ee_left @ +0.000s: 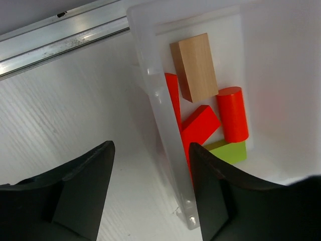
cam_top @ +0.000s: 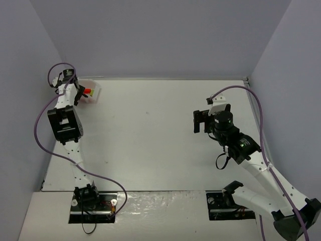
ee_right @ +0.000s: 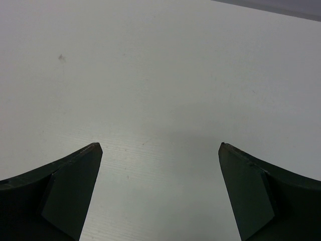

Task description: Build the wood block tower

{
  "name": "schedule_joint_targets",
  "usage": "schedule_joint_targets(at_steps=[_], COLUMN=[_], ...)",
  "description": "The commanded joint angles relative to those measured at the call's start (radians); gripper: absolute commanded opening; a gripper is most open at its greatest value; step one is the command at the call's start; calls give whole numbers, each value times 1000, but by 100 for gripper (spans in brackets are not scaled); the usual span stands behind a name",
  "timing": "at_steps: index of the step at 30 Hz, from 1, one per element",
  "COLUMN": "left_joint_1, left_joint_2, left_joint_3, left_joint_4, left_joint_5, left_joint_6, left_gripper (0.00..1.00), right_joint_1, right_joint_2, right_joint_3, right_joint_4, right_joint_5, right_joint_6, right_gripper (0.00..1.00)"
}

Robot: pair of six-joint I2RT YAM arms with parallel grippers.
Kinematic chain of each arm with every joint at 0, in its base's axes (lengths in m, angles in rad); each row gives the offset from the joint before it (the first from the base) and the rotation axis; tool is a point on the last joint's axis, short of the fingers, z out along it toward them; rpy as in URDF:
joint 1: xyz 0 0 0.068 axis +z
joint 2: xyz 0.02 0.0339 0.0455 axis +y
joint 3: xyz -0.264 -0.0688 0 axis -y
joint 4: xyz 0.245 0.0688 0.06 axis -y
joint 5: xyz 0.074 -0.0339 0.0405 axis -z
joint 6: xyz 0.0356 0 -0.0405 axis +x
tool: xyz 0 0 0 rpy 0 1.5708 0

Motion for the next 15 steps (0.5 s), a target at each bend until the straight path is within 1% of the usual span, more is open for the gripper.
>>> schedule_joint_targets(at_steps=[1,3,5,7,8,10,15], left_joint_1=[3,-5,-15,-20,-26,-38,-113], left_joint_2=[-82,-102,-126,-155,-169,-219,-341], left_joint_3=[-2,-17,-22,-34,-56,-95,-237], left_joint_4=[20,21,18,17,16,17,18], left_joint_5=[-20,-40,-55,-63,-64,-71,-118], left_joint_6=[5,46,113,164,182,238,447], left_gripper=[49,35,17,6,3,0,0], right_joint_1=[6,6,6,6,6,6,6], right_joint_2=[16,18,13,6,3,-11,-60], right_joint_3=[41,33,30,25,23,12,-10], right_joint_4=[59,58,58,58,58,58,57], right_joint_5=[29,13,-2,-20,-26,-35,-63], right_joint_6=[12,11,11,8,5,4,0], right_gripper=[100,100,100,100,100,100,100])
